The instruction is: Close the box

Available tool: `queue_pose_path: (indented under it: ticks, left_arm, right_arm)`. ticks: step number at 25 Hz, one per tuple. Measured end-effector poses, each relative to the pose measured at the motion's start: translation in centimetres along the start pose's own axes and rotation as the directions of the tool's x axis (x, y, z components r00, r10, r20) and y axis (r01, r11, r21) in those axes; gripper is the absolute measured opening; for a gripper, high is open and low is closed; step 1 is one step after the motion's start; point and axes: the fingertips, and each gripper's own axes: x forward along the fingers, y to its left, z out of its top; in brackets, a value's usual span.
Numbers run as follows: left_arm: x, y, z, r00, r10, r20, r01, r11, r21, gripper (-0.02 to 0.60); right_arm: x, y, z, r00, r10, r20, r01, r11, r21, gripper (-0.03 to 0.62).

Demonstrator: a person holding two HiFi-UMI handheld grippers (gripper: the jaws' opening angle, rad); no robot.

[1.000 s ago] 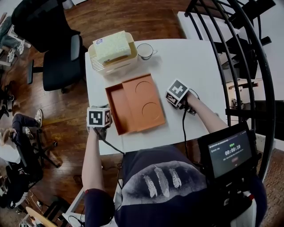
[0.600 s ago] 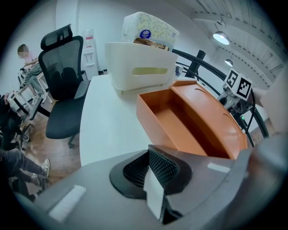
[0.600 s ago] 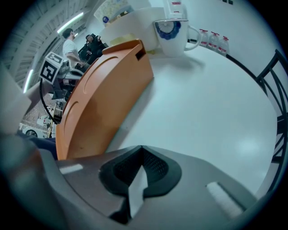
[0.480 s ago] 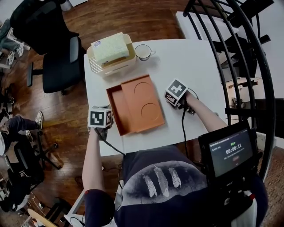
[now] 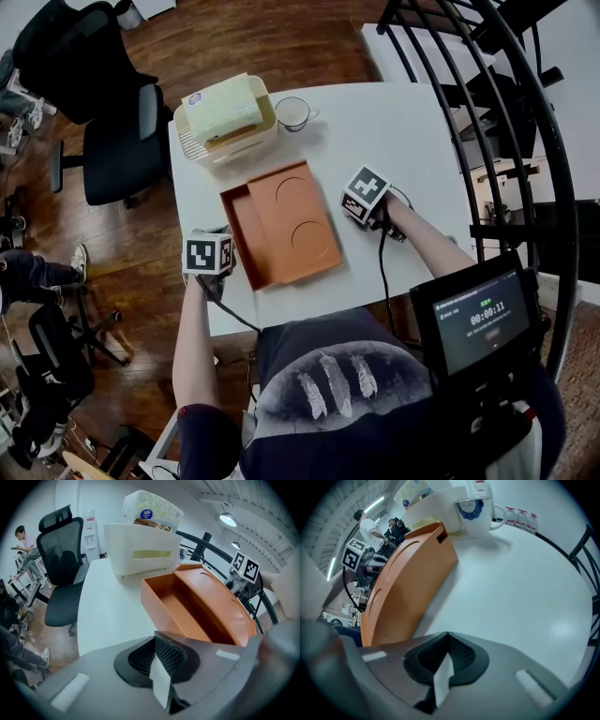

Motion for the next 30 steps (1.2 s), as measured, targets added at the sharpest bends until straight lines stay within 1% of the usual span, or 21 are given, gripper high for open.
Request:
queue_pose_path:
  ticks: [5, 10, 16, 30]
  left_arm:
    - [0.3, -0.6, 0.6, 1.000, -0.010, 0.002, 0.010, 1.000, 0.015, 0.015]
    - [0.6, -0.8, 0.9, 1.000, -0.013, 0.003, 0.013, 1.000, 0.021, 0.015]
    - [0.8, -1.0, 1.1, 1.000, -0.013, 0.003, 0.013, 0.999, 0.031, 0.015]
    - [1.2, -1.6, 1.5, 1.000, -0.011, 0.003, 0.011, 0.999, 0.050, 0.015]
  right_arm:
    - [-0.1, -0.1, 0.0, 1.000, 0.020, 0.006, -0.020, 1.000, 0.014, 0.005]
    - [-0.1, -0.1, 0.0, 1.000, 0.003, -0.010, -0.003, 1.000, -0.003, 0.005]
    - [0.0, -0.2, 0.0, 1.000, 0.008, -0.007, -0.008, 1.000, 0.006, 0.005]
    - [0.0, 0.0, 0.0, 1.000, 0.010, -0.016, -0.010, 1.000, -0.009, 0.005]
